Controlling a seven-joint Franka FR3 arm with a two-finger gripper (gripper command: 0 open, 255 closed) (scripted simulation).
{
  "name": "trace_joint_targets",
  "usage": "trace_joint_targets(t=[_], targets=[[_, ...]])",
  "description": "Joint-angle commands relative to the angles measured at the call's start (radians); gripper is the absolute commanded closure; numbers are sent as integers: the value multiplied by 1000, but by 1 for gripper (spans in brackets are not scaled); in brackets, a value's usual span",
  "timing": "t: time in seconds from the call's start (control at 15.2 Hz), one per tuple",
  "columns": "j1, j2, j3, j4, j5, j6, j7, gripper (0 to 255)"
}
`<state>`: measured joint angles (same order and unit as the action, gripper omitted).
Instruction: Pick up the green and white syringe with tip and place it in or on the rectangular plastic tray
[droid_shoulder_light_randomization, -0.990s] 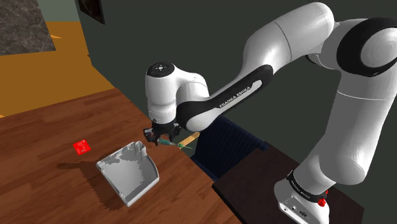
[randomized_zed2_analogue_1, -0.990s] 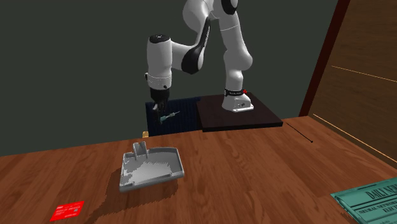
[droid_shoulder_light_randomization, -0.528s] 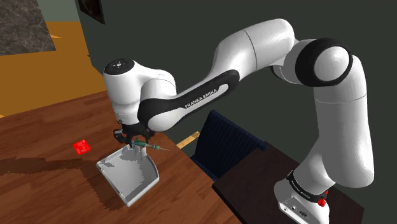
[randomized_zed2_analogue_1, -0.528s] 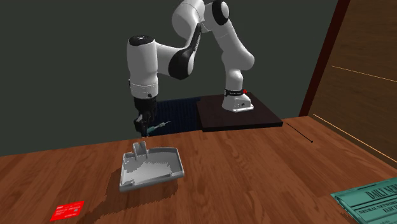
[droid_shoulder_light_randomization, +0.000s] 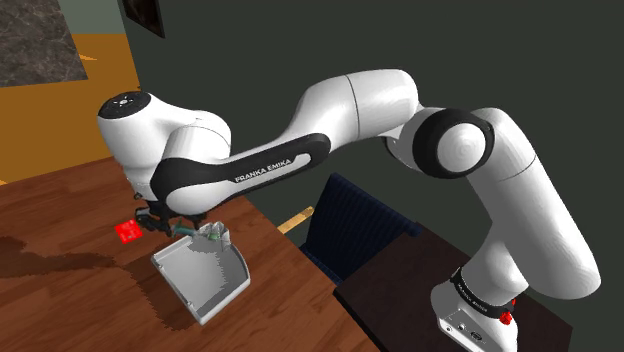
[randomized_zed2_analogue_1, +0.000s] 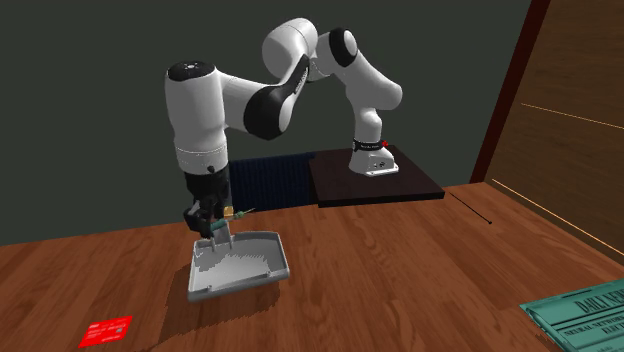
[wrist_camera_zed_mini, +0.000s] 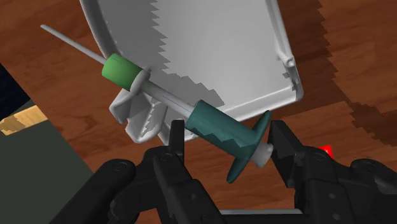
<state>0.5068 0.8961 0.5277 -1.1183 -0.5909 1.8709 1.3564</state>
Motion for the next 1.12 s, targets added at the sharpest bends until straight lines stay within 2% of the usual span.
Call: trace_joint_targets(t=[0.0, 0.73, 1.06], targets=[[2, 13, -4, -4, -5, 16, 5, 255], [6, 83, -28, -31, -34, 107, 32, 255], [6, 83, -28, -31, -34, 107, 32, 255]])
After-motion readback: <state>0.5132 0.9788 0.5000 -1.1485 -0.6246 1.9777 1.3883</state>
